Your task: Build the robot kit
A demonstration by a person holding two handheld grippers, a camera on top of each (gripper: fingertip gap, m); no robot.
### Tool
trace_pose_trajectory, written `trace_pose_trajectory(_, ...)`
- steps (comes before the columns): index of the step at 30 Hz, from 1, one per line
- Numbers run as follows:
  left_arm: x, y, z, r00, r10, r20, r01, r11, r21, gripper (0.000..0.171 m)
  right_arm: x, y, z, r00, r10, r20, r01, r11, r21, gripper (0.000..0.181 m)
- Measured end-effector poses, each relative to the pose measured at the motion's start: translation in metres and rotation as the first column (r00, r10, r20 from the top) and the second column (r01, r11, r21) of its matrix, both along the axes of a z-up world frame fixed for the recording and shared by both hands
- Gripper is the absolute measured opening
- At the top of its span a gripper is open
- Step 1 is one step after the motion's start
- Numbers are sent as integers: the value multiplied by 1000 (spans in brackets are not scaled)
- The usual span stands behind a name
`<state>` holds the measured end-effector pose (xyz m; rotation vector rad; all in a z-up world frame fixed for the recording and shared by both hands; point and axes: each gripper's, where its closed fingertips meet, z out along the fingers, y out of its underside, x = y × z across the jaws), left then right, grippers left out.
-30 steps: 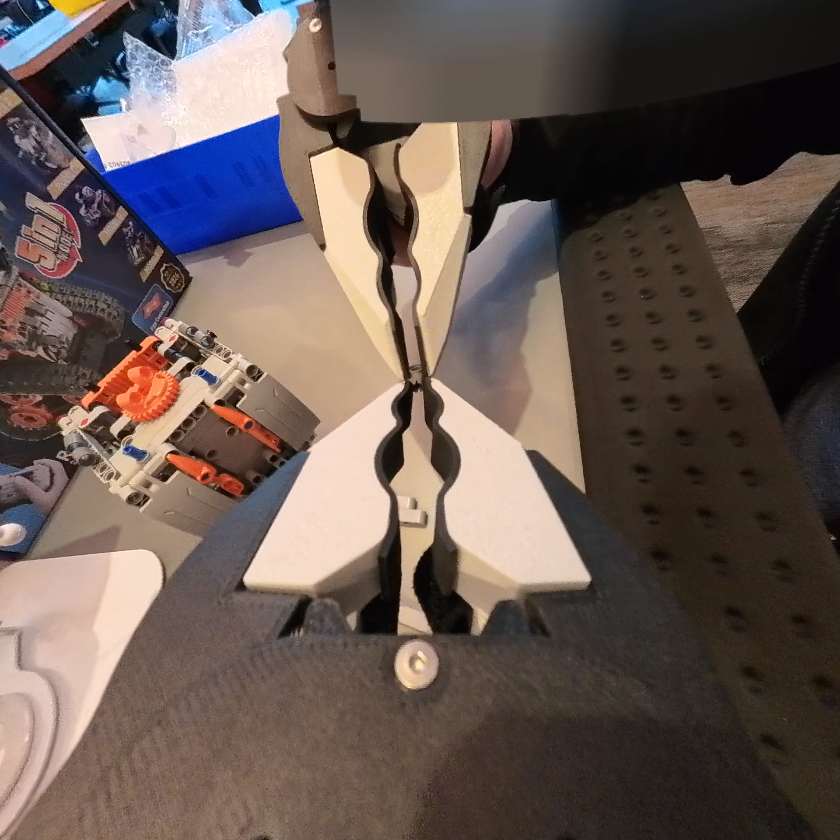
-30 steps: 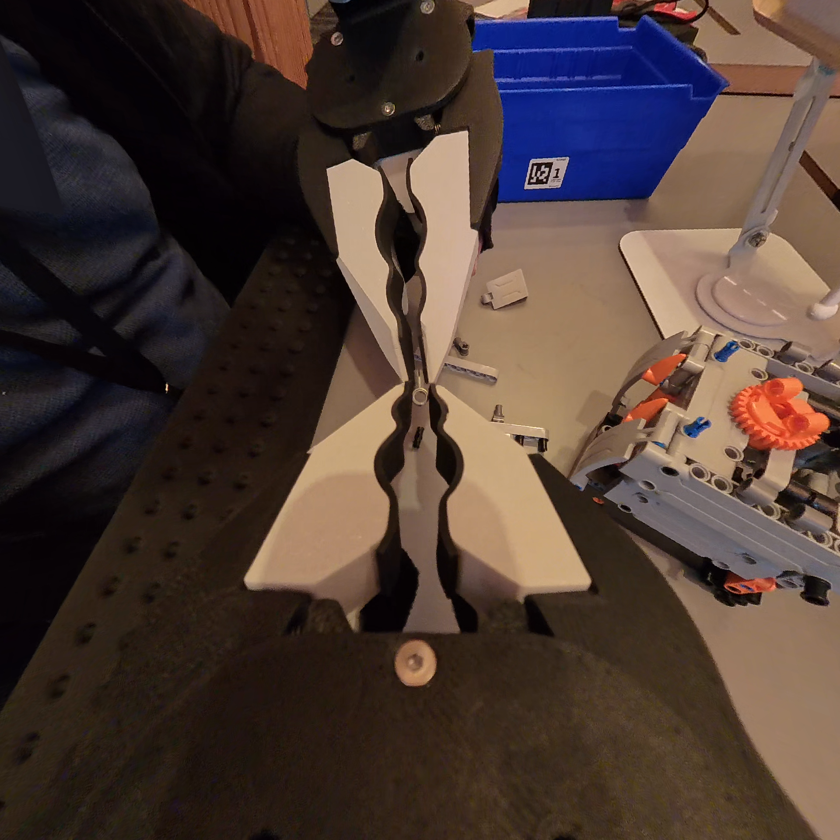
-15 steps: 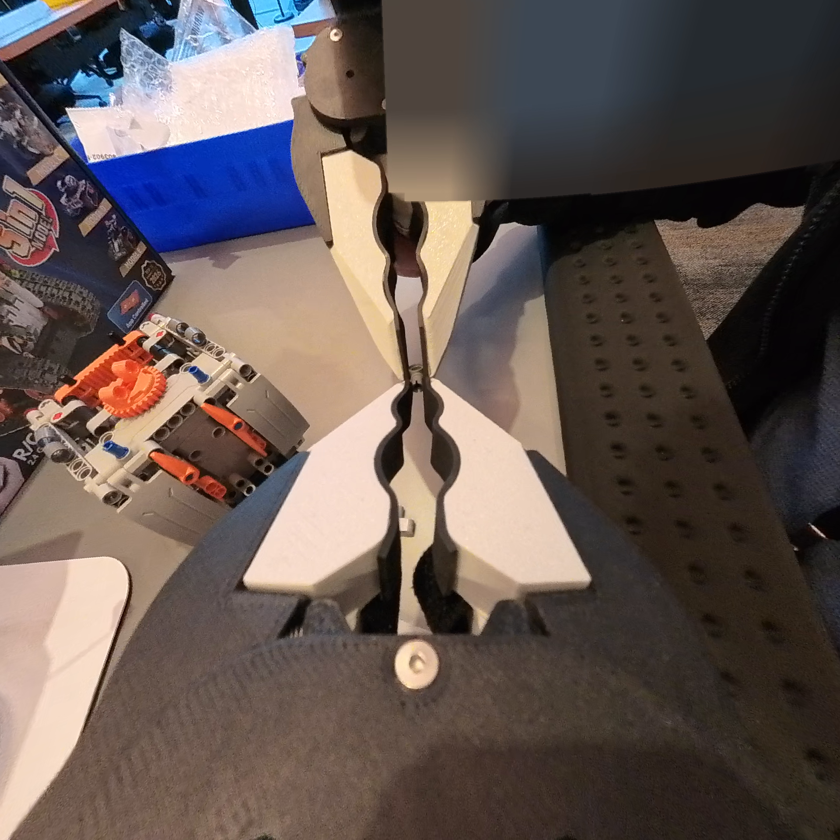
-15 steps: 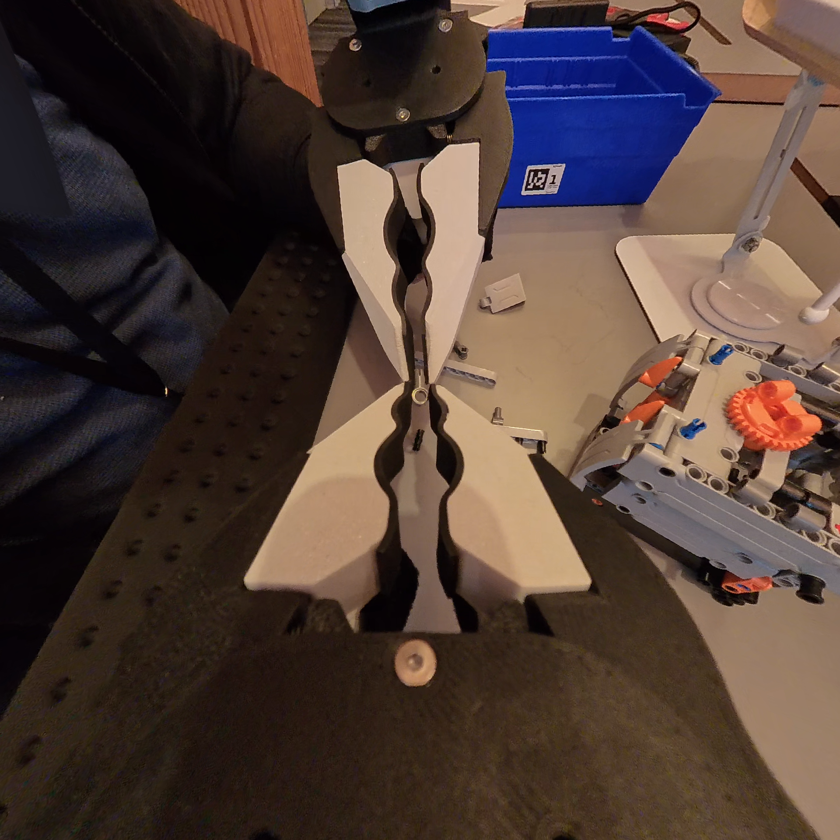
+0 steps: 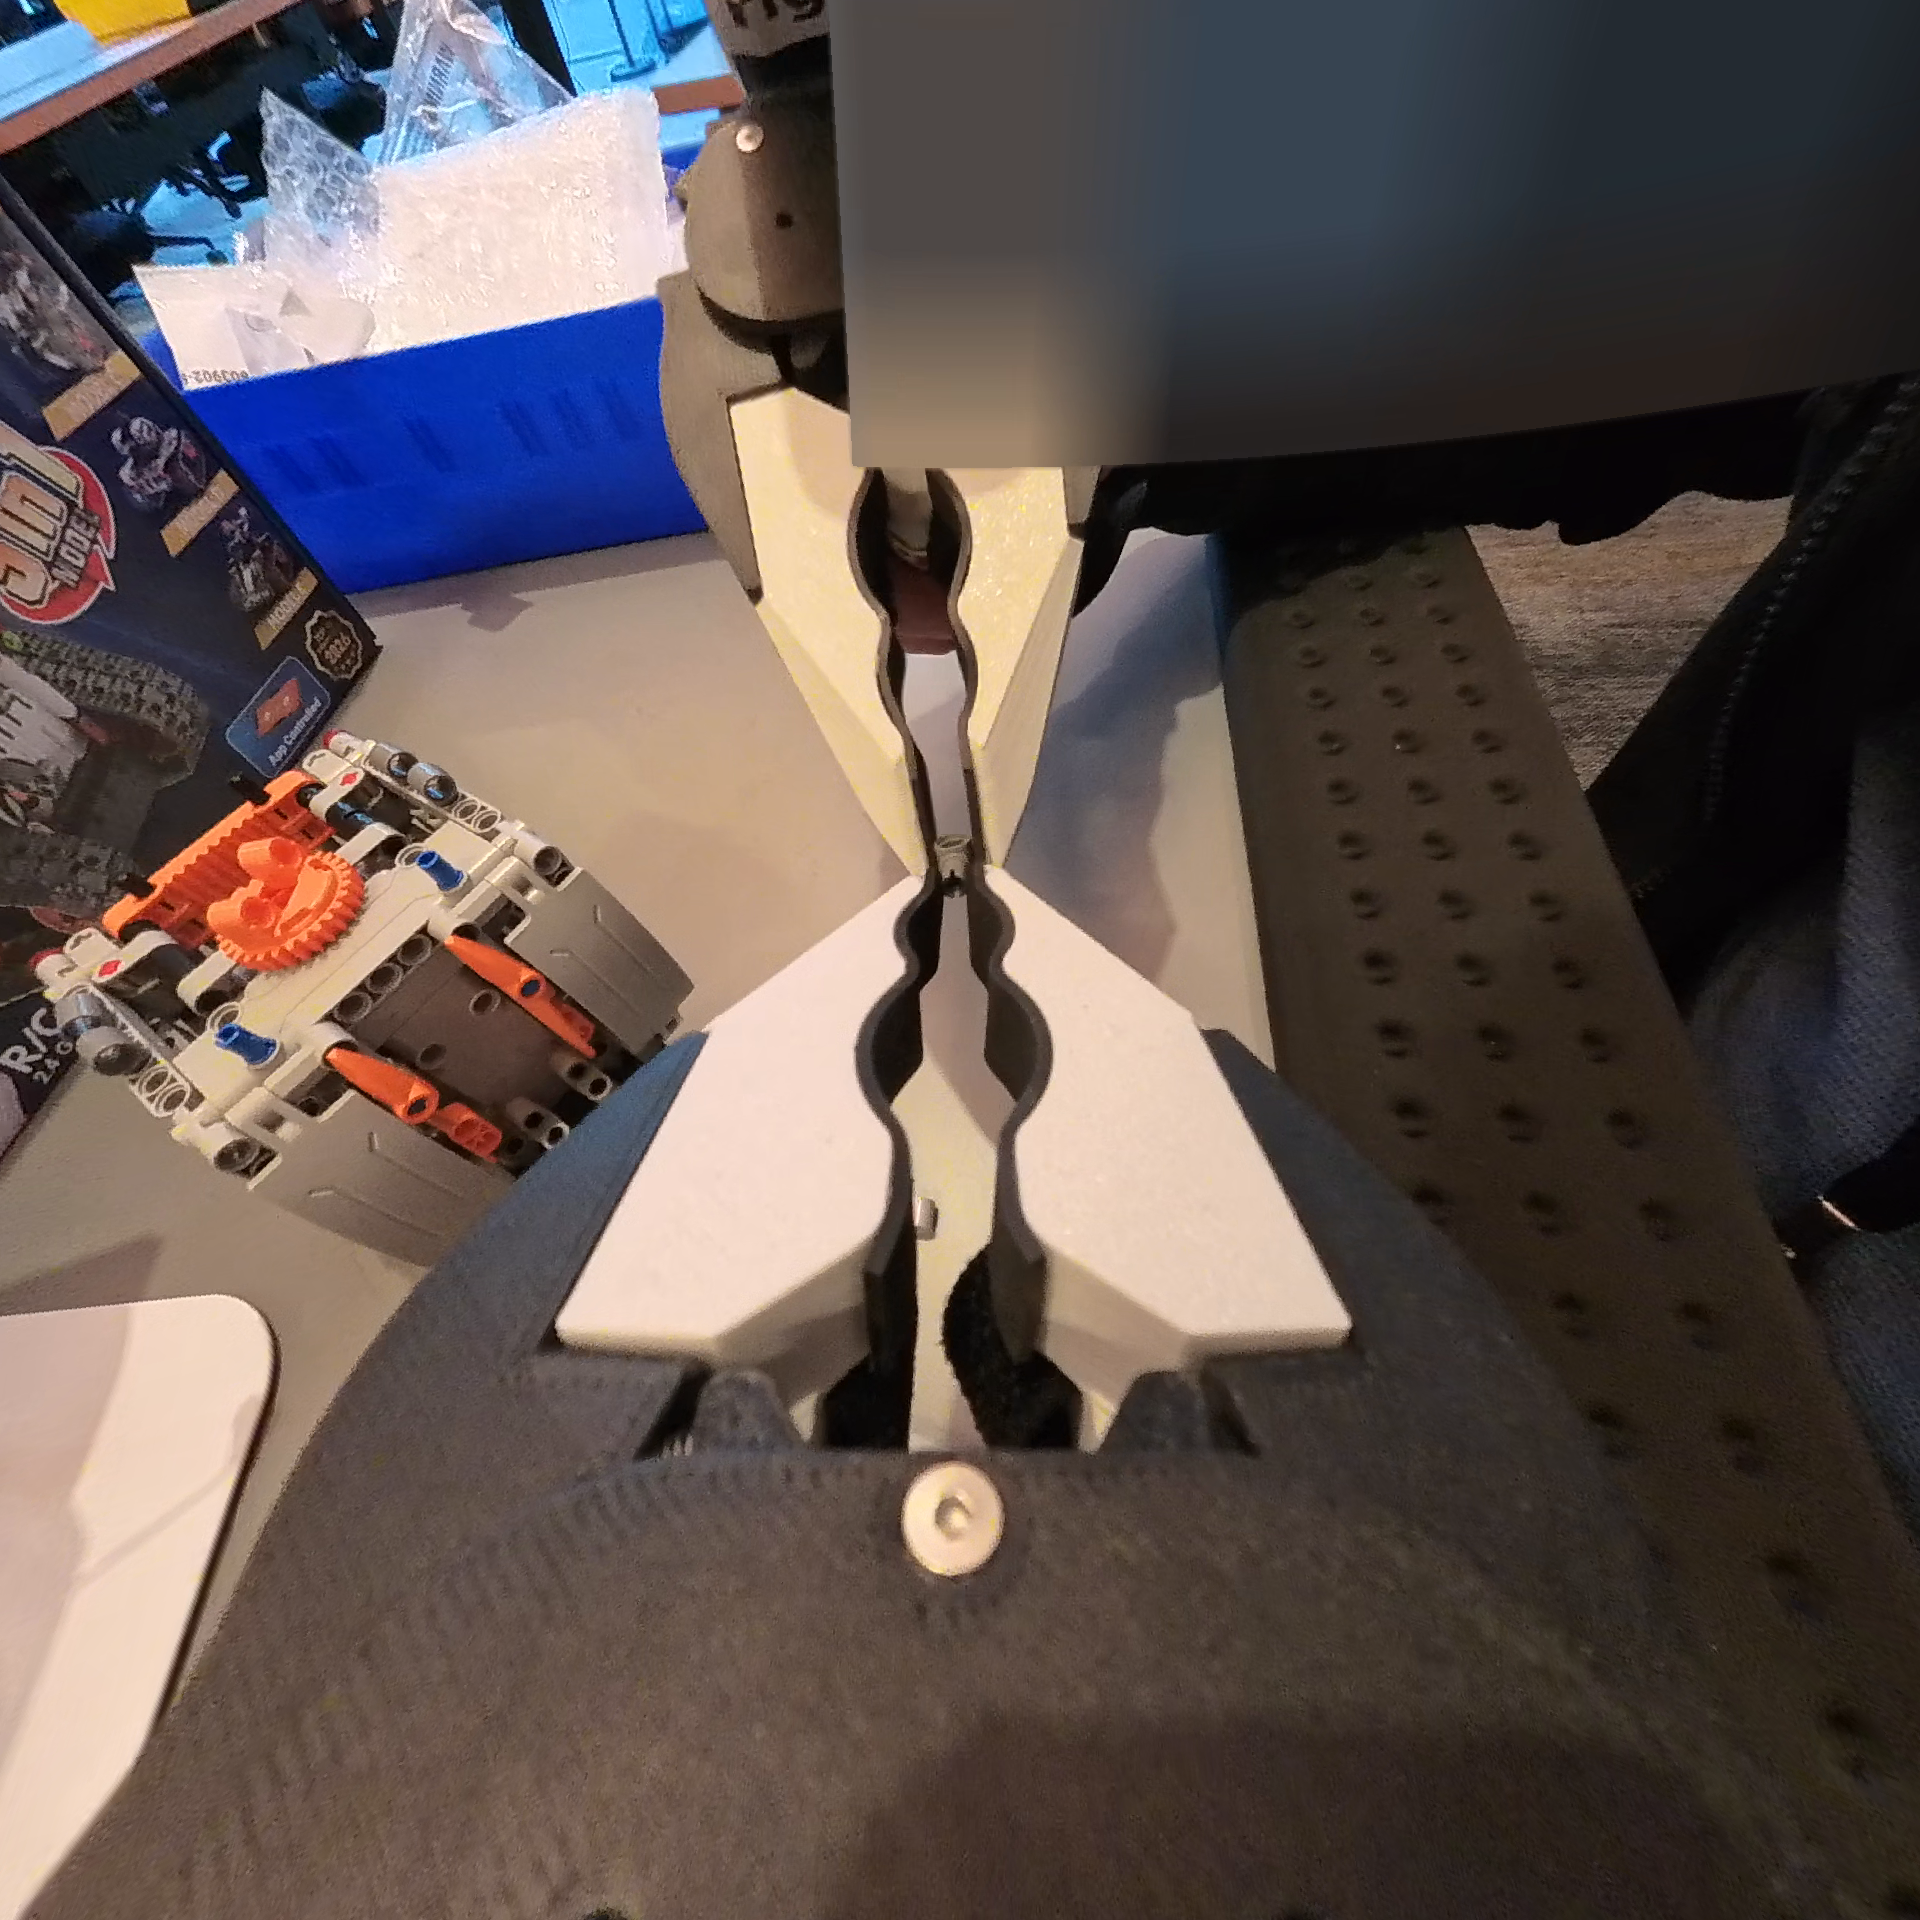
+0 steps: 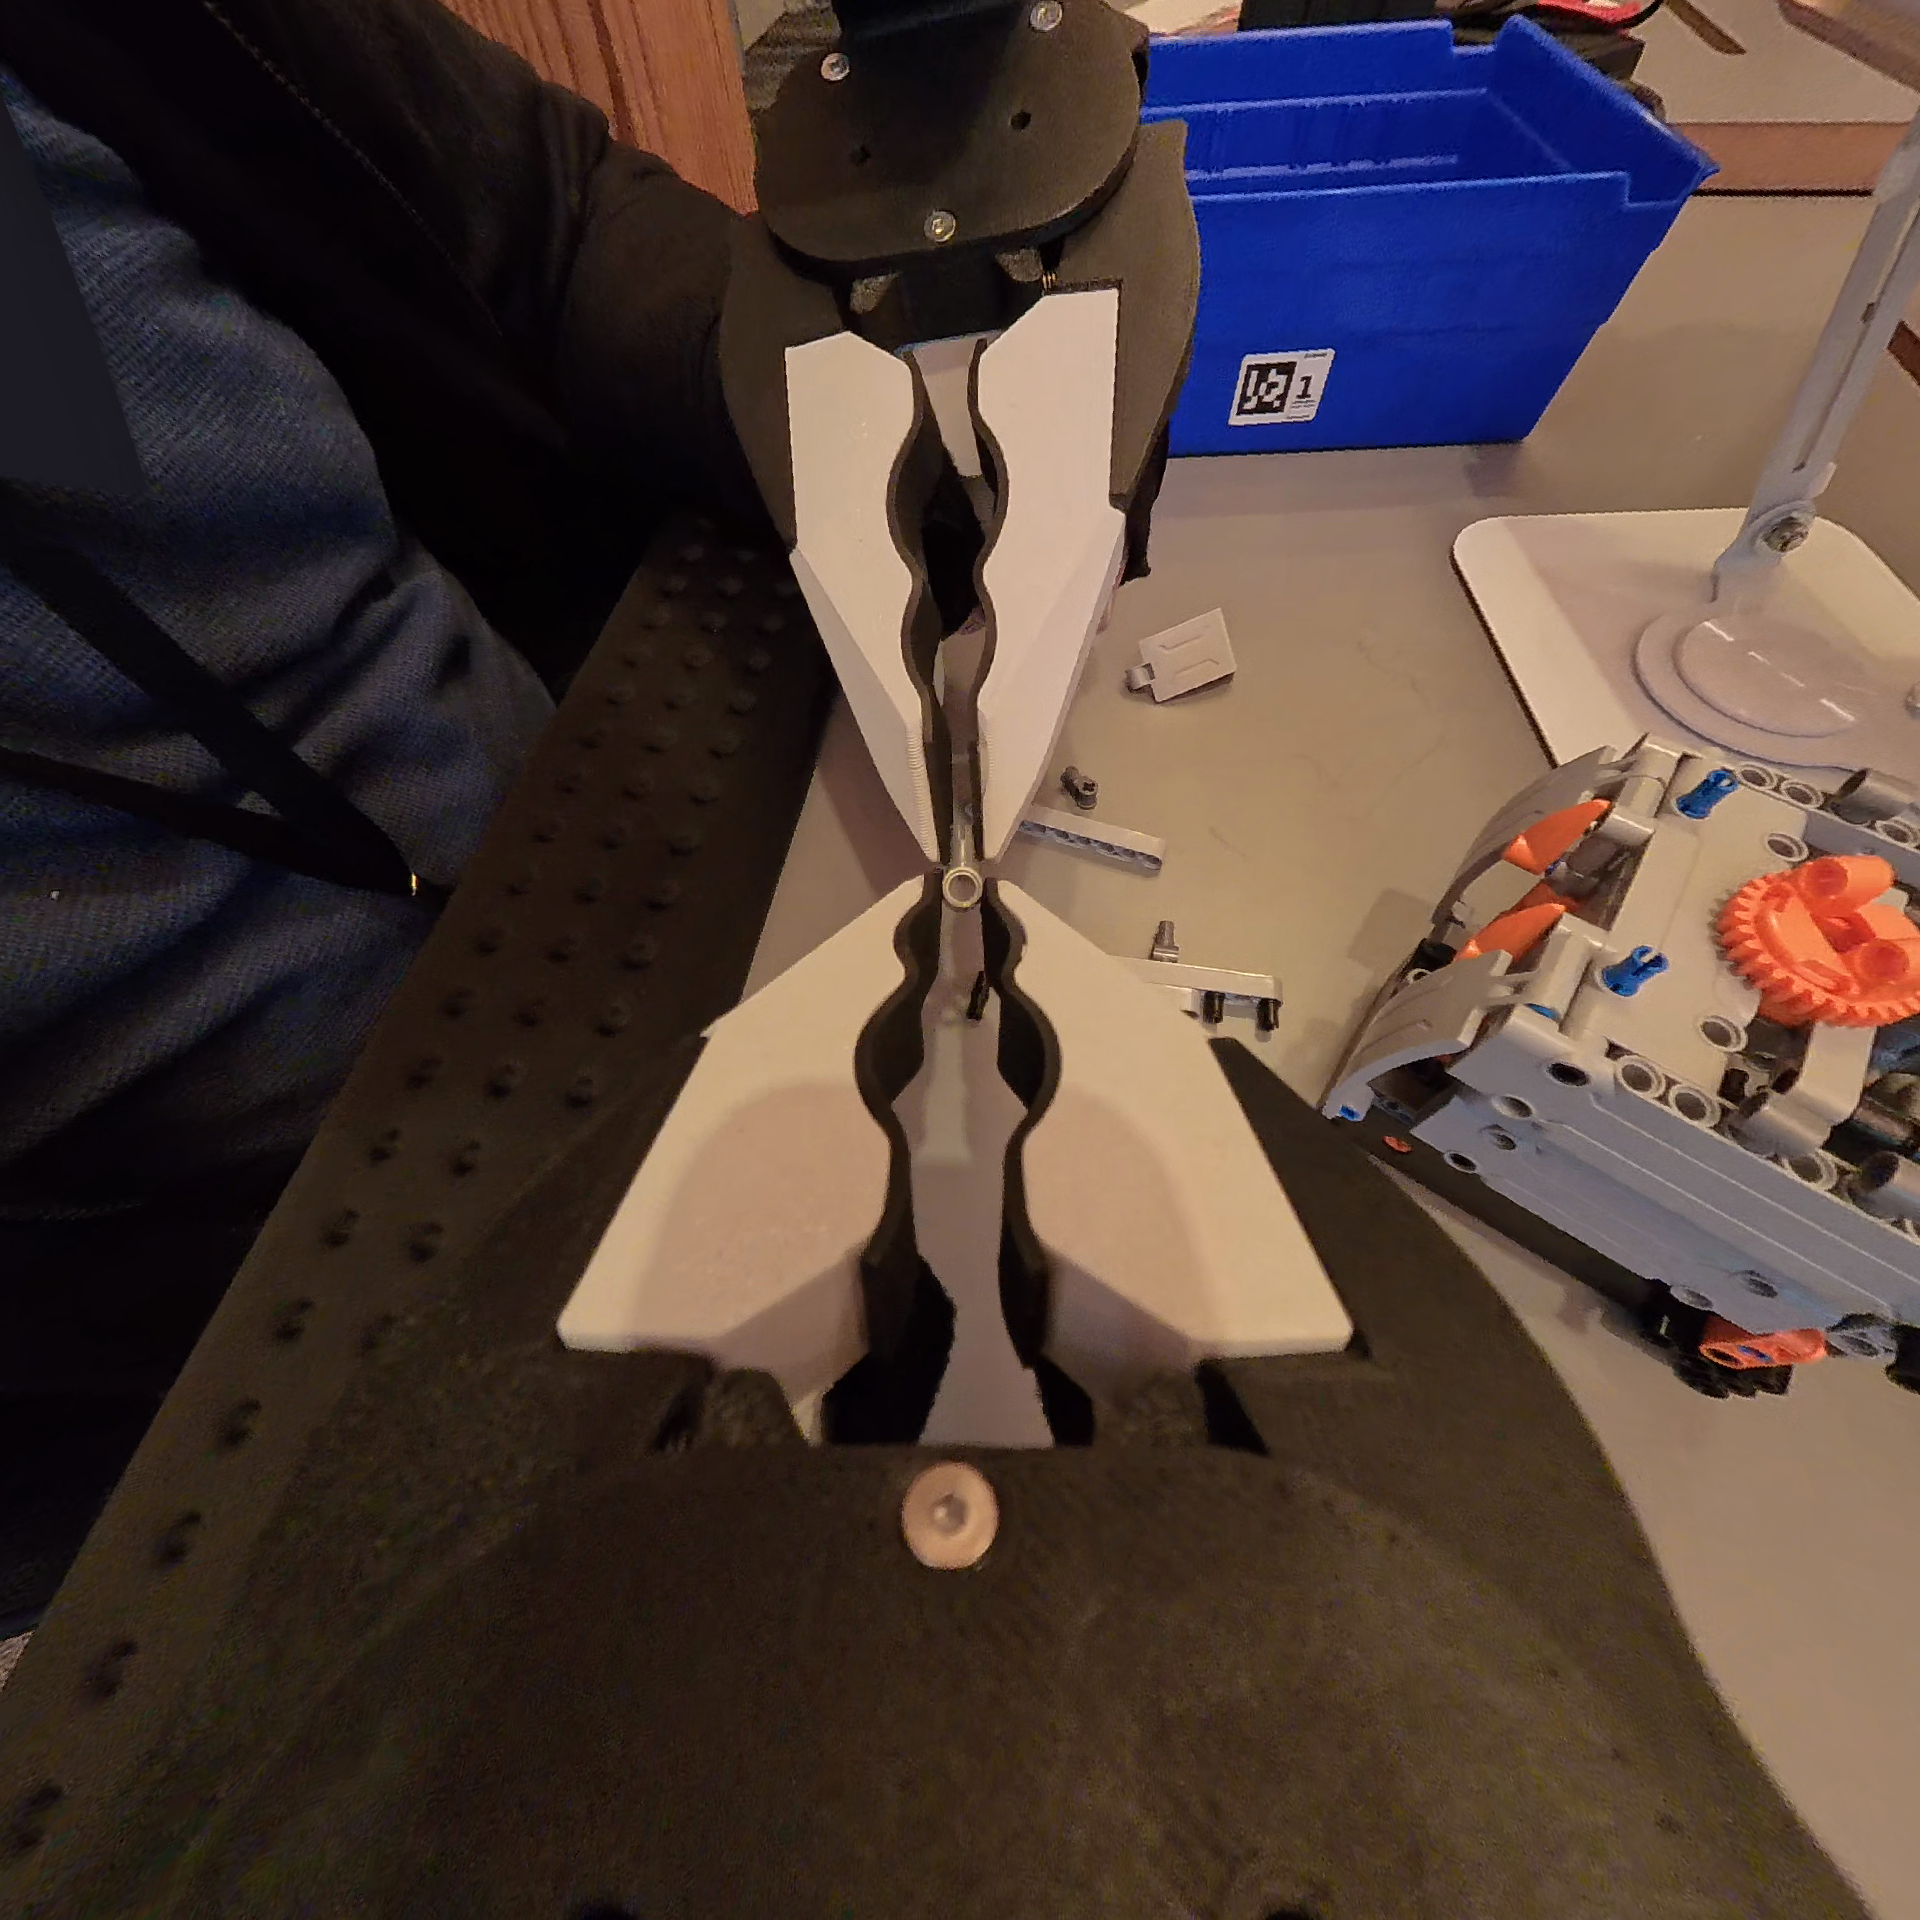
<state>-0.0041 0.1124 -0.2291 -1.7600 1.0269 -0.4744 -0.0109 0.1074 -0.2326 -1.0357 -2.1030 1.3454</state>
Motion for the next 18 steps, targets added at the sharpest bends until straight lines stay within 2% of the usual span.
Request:
trace_pose_trajectory(6, 0, 0, -3, 1000, -7, -11, 7, 1000, -9, 2, 0, 0, -2, 1000, 3, 15, -3, 1000, -3, 4)
trace_pose_trajectory(8, -6, 2, -12, 998, 7, -70, -8, 1000, -24, 4, -3, 4, -10, 999, -28, 46, 26, 999, 25, 4)
trace_pose_trajectory(11, -30, 8, -28, 983, 56, -176, -70, 995, -73, 18, -6, 9, -26, 991, -63, 115, 56, 996, 62, 4)
trace_pose_trajectory(13, -45, 8, -47, 967, 73, -243, -115, 980, -165, 39, -7, 11, -40, 981, -84, 174, 69, 993, 92, 4)
trace_pose_trajectory(15, -58, 7, -65, 943, 72, -325, -147, 966, -211, 46, -9, 13, -54, 969, -109, 221, 83, 989, 127, 4)
trace_pose_trajectory(18, -64, 4, -88, 923, 57, -381, -176, 942, -286, 53, -13, 13, -71, 950, -138, 280, 94, 982, 165, 4)
